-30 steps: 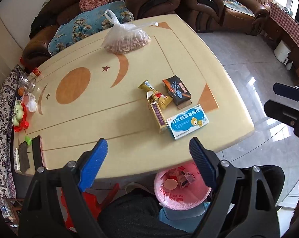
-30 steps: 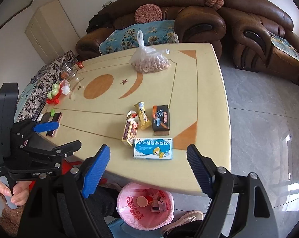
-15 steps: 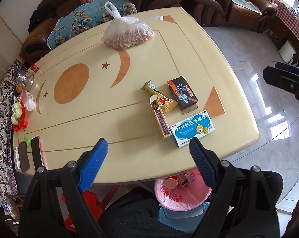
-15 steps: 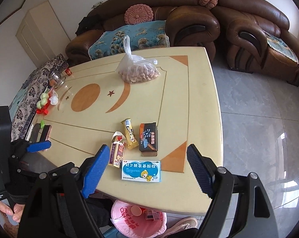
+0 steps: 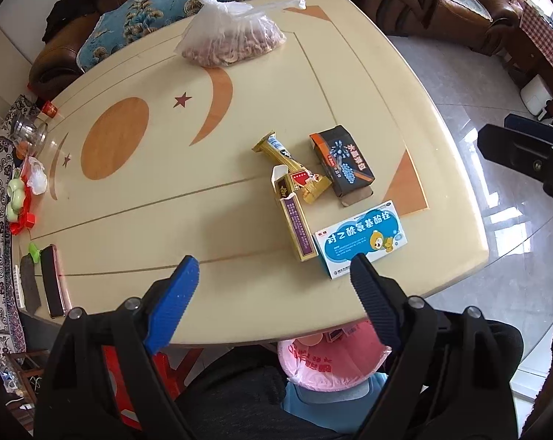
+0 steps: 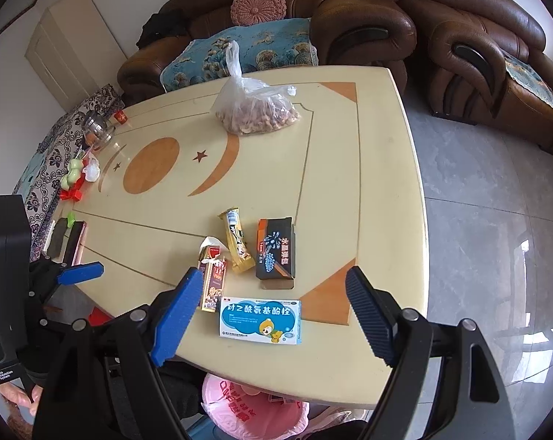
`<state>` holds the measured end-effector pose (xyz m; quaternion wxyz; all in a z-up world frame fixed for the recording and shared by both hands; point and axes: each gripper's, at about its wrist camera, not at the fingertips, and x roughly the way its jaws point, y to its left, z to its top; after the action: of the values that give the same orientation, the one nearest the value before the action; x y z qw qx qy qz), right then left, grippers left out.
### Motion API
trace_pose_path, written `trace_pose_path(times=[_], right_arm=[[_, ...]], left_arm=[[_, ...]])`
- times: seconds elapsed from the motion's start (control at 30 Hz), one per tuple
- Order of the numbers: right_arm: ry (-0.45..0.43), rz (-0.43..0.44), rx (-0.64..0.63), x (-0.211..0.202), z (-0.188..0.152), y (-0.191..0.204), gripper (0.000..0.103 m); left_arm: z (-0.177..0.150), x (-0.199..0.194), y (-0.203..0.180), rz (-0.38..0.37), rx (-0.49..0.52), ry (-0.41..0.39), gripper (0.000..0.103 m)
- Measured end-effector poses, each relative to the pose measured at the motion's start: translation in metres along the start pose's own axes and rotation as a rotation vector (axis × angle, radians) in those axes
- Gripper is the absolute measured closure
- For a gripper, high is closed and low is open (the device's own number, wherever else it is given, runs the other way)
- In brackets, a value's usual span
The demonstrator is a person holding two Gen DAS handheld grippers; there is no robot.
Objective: Collect trash
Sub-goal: 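Grasp the yellow-purple box with the left tool while the right tool grasps the black-orange box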
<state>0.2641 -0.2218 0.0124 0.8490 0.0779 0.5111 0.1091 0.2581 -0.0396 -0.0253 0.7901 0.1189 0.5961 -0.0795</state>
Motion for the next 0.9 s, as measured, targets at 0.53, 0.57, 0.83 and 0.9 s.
trace_pose_path(times=[0.53,0.57,0.83,0.9], right_arm=[[0.087,-0.014,0.014,0.063,0.014,-0.017,0.025],[0.098,-0.014,0.015,0.070,0.014,-0.017,0.025],[0.166,-0.012,0.007,0.114,0.015,-0.018,0.025],[0.180,-0.012,0.003,0.123,0.016,-0.017,0.025]], left_arm=[[0.021,0.054,0.000,-0.025,-0.019,0.078,0.021],[0.022,0.058,0.000,-0.028,-0.024,0.085,0.020],[0.032,0.088,0.003,-0.047,-0.044,0.137,0.021],[0.033,0.095,0.004,-0.048,-0.052,0.146,0.021]])
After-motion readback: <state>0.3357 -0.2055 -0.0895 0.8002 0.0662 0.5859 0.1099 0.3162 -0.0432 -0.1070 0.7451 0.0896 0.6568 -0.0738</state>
